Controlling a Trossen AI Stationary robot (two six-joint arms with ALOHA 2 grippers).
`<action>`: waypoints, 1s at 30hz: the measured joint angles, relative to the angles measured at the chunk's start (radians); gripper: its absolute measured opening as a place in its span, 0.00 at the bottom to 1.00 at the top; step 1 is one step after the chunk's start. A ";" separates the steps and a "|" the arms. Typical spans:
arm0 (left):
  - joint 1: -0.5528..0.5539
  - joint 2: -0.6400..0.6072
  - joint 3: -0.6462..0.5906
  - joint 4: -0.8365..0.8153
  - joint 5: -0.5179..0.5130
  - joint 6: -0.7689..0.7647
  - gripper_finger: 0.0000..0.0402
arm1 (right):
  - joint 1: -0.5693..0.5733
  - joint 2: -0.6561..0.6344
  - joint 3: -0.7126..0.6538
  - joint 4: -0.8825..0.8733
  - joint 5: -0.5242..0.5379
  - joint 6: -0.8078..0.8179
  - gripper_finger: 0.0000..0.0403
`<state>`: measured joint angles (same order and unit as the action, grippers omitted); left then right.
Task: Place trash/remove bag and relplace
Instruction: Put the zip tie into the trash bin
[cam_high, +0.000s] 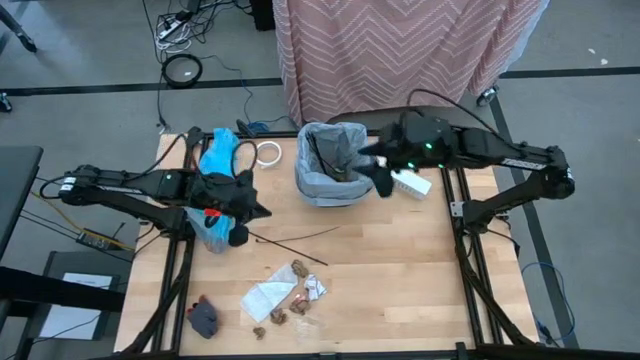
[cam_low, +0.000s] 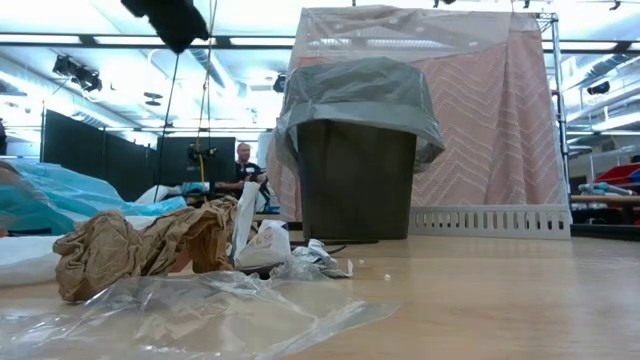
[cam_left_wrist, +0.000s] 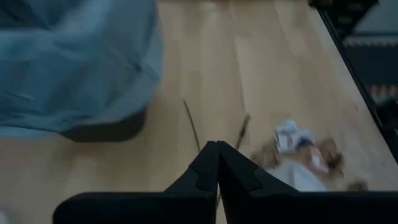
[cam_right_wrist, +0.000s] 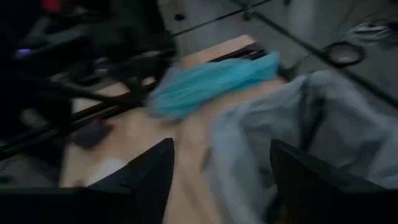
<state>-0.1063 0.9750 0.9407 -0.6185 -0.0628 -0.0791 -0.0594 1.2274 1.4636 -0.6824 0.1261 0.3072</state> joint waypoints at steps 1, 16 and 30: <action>-0.002 0.007 -0.015 0.004 0.003 0.004 0.04 | 0.026 -0.010 0.010 -0.023 0.000 0.022 0.63; -0.008 0.054 -0.401 0.143 0.068 -0.108 0.13 | 0.244 -0.091 0.018 -0.070 0.012 0.225 0.57; -0.008 0.158 -0.573 0.253 0.013 -0.064 0.16 | 0.255 -0.089 0.018 -0.068 -0.008 0.327 0.57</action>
<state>-0.1143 1.1332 0.3677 -0.3657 -0.0498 -0.1428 0.1959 1.1389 1.4815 -0.7502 0.1182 0.6346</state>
